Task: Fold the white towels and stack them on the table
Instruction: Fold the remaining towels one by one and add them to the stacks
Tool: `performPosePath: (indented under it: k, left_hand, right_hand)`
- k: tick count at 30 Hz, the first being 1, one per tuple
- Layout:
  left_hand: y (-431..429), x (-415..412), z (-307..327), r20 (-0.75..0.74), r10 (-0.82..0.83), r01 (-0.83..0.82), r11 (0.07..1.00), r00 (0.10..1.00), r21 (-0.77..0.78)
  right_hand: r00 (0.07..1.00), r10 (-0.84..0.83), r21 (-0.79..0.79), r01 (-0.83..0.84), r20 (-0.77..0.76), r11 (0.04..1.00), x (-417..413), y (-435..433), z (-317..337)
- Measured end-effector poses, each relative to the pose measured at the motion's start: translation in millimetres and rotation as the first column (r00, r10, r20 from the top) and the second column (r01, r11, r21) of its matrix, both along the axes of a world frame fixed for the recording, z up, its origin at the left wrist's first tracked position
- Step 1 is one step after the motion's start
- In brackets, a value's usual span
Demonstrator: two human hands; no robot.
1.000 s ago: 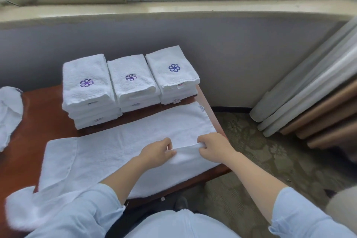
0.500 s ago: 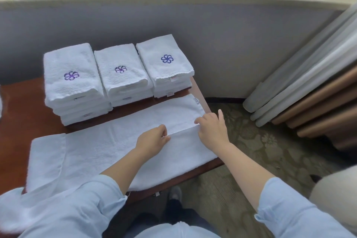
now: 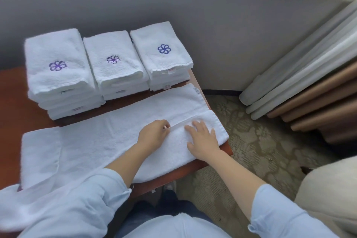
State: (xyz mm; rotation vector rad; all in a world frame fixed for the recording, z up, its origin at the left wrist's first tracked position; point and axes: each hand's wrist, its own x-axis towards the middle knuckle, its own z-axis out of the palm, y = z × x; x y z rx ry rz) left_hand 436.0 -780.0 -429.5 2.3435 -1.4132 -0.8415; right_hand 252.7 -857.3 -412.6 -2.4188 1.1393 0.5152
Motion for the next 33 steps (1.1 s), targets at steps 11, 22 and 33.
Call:
performPosePath:
  k: [11, 22, 33]
  left_hand:
    - [101.2, 60.1, 32.6, 0.053, 0.270, -0.262, 0.958, 0.961, -0.120]
    - [261.3, 127.5, 60.7, 0.312, 0.584, -0.603, 0.796, 0.750, -0.041]
    - [319.6, 179.0, 53.5, 0.197, 0.560, -0.593, 0.772, 0.805, 0.229]
  right_hand:
    - [0.949, 0.135, 0.065, -0.160, 0.284, 0.985, 78.2, 27.1, 26.3]
    - [0.857, 0.341, 0.238, -0.450, 0.387, 0.861, 214.8, 131.0, 32.1]
    - [0.978, 0.144, 0.340, -0.189, 0.153, 0.921, 290.6, 211.2, 12.9]
